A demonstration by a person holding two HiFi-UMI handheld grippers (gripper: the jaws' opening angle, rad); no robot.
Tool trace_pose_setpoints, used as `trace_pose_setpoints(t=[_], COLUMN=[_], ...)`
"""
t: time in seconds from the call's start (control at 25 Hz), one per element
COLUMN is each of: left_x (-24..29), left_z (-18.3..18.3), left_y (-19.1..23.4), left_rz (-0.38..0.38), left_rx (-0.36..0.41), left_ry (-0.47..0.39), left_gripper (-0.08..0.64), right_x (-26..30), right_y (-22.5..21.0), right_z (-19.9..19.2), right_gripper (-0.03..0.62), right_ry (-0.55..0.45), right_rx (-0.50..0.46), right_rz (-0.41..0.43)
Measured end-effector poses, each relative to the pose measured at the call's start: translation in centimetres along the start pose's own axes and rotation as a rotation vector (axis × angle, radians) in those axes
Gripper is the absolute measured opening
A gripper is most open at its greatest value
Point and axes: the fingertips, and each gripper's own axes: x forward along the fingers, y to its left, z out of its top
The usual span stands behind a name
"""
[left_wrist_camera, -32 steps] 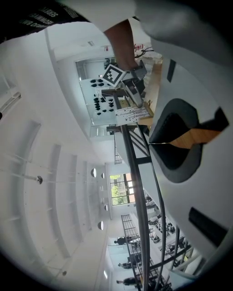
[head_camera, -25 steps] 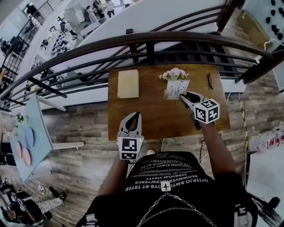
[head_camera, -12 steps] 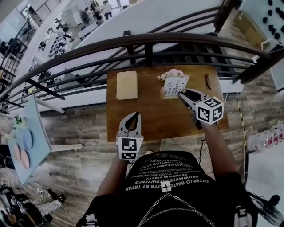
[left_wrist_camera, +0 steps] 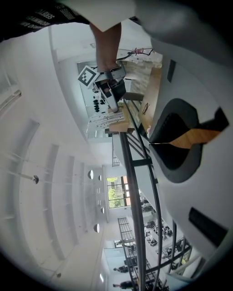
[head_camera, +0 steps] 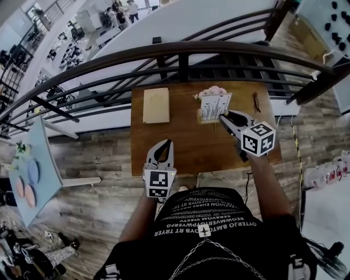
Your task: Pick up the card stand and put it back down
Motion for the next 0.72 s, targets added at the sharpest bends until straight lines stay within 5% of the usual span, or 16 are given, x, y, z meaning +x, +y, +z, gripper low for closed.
trace_pose_setpoints(t=[0.72], left_x=[7.0], left_z=[-1.3], left_y=[-2.8], left_rz=[-0.095], left_rx=[0.030], left_ry=[0.082], left_gripper=[0.029], right_x=[3.9], right_y=[-1.9], right_z=[-8.6], right_gripper=[0.114], right_ry=[0.075], right_rx=[0.182], right_rz=[0.075])
